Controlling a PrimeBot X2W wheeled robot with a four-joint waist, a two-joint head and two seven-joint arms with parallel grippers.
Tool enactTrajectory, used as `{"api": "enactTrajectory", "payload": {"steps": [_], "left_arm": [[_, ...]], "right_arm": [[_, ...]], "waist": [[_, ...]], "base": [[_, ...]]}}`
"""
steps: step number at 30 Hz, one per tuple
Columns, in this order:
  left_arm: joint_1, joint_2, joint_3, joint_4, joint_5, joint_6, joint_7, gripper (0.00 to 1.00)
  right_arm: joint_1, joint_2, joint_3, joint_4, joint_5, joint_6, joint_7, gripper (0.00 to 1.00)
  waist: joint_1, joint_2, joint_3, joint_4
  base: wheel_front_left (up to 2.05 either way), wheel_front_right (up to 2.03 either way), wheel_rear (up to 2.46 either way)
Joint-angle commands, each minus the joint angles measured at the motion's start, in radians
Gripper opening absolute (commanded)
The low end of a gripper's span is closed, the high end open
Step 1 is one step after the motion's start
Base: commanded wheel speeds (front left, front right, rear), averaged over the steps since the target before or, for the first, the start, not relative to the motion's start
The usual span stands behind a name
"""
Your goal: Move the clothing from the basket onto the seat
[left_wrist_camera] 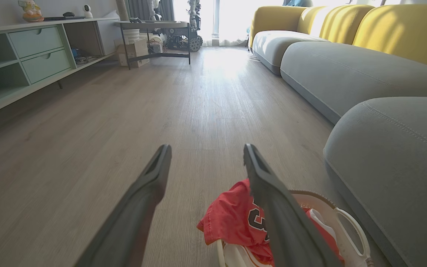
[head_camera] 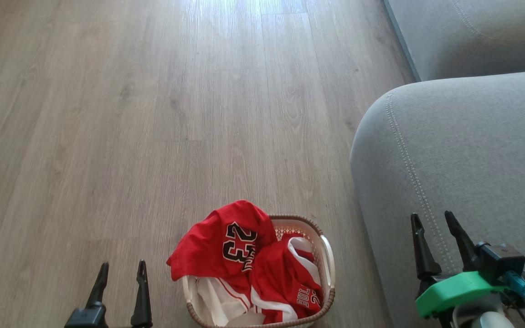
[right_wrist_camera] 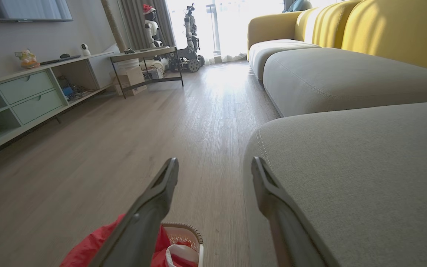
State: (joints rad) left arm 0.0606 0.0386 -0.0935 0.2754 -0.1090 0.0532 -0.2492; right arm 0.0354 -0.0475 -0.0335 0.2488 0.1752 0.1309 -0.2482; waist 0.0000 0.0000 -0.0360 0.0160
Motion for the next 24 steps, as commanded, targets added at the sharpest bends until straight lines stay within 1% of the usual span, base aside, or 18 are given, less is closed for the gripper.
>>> {"api": "enactTrajectory", "payload": {"steps": [1,14,24], "left_arm": [[-0.021,0.012,0.031,-0.025,-0.001,0.006,-0.013,1.0],[-0.021,0.012,0.029,-0.019,0.004,0.002,-0.013,1.0],[-0.044,0.012,0.01,0.006,0.015,-0.014,-0.013,1.0]], "right_arm": [[-0.025,-0.003,0.018,-0.028,-0.008,0.0,-0.014,1.0],[-0.023,-0.003,0.018,-0.033,-0.006,0.0,-0.014,1.0],[-0.026,-0.003,0.022,-0.053,-0.01,0.0,-0.014,1.0]], "waist": [[0.0,0.0,0.0,0.0],[0.0,0.0,0.003,0.0],[0.0,0.0,0.025,-0.005]], "base": [[0.0,0.0,0.0],[0.0,0.0,0.0],[0.0,0.0,0.0]]}}
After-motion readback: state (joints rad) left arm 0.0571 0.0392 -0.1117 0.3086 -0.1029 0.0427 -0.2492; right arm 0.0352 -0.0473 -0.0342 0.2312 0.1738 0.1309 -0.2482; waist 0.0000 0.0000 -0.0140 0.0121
